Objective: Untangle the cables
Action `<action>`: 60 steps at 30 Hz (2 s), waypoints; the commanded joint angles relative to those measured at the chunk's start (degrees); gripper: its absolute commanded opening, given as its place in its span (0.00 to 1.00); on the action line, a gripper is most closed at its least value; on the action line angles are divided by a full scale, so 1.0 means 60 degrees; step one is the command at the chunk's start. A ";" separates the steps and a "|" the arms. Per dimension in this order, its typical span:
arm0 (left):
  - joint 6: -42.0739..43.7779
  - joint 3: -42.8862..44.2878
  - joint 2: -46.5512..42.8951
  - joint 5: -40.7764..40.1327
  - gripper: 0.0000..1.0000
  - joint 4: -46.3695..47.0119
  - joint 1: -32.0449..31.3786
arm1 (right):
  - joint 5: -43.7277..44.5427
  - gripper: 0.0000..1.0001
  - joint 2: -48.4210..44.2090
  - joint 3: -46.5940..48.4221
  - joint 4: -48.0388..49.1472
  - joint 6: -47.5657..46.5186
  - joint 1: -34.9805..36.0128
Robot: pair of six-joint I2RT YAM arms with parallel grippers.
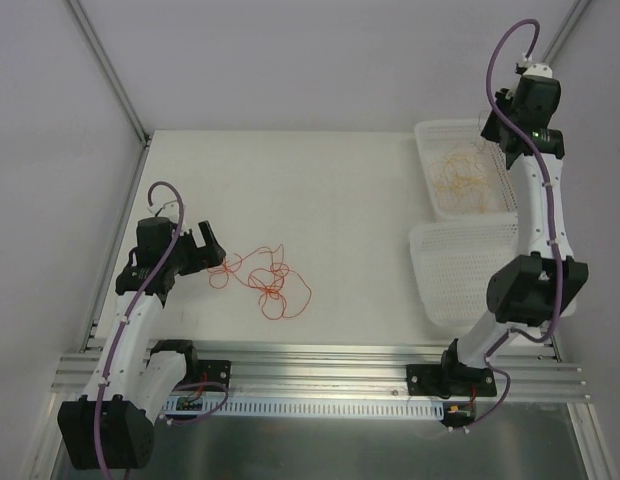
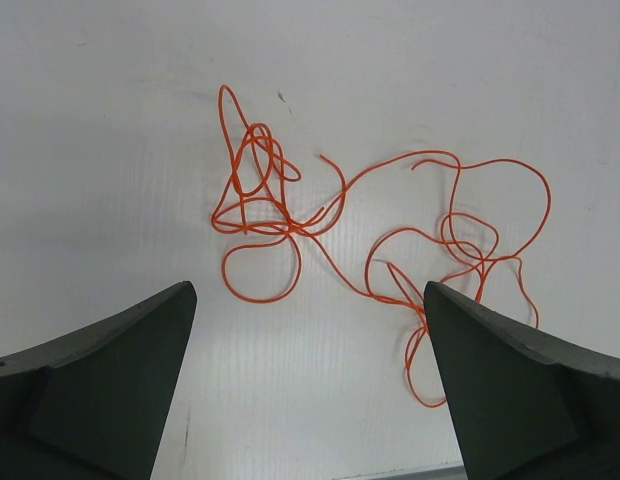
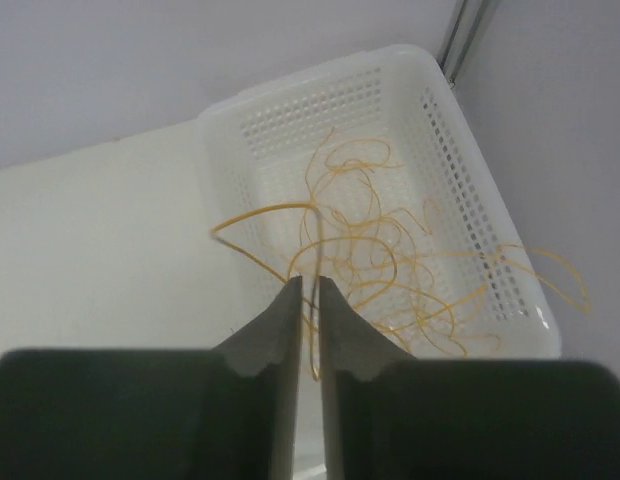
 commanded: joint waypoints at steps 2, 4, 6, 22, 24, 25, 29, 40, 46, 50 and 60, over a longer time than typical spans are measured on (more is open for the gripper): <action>0.0337 -0.0021 -0.0033 -0.0069 0.99 0.0124 0.0011 | -0.0130 0.33 0.1737 0.1414 0.0318 0.0951 -0.0577; 0.0366 -0.0021 0.0040 -0.0128 0.99 0.0139 -0.0004 | -0.0232 0.46 0.2061 0.1636 0.0127 0.1331 -0.0841; 0.0366 -0.0006 0.0113 -0.0143 0.99 0.0124 -0.0004 | 0.0249 0.55 0.2063 0.1200 0.0316 0.1523 -0.0929; 0.0337 -0.0240 0.0567 -0.0260 0.99 0.0212 -0.0004 | 0.4688 0.65 0.2677 0.0112 -0.0297 0.4847 -0.1662; 0.0337 -0.0255 0.0567 -0.0289 0.99 0.0227 -0.0004 | 0.5230 0.64 0.2838 0.0141 -0.0502 0.5329 -0.1648; 0.0351 -0.0284 0.0582 -0.0347 0.99 0.0227 -0.0018 | 0.5521 0.64 0.2999 0.0185 -0.0576 0.5434 -0.1676; 0.0351 -0.0314 0.0567 -0.0334 0.99 0.0241 -0.0018 | 0.5758 0.63 0.3395 0.0419 -0.0810 0.5655 -0.1691; 0.0337 -0.0387 0.0509 -0.0202 0.99 0.0256 -0.0033 | 0.4853 0.58 0.3381 -0.0019 0.0887 0.1102 -0.1764; 0.0380 -0.0343 0.0831 -0.0070 0.99 0.0343 -0.0048 | 0.3551 0.56 0.3396 -0.0093 0.0962 0.0089 -0.2115; 0.0424 -0.0358 0.0860 -0.0011 0.99 0.0402 -0.0048 | 0.3371 0.54 0.3381 -0.0210 0.1049 -0.0526 -0.2248; 0.0424 -0.0372 0.0948 0.0150 0.99 0.0519 -0.0062 | 0.2757 0.42 0.3498 -0.0210 0.1021 -0.1157 -0.2482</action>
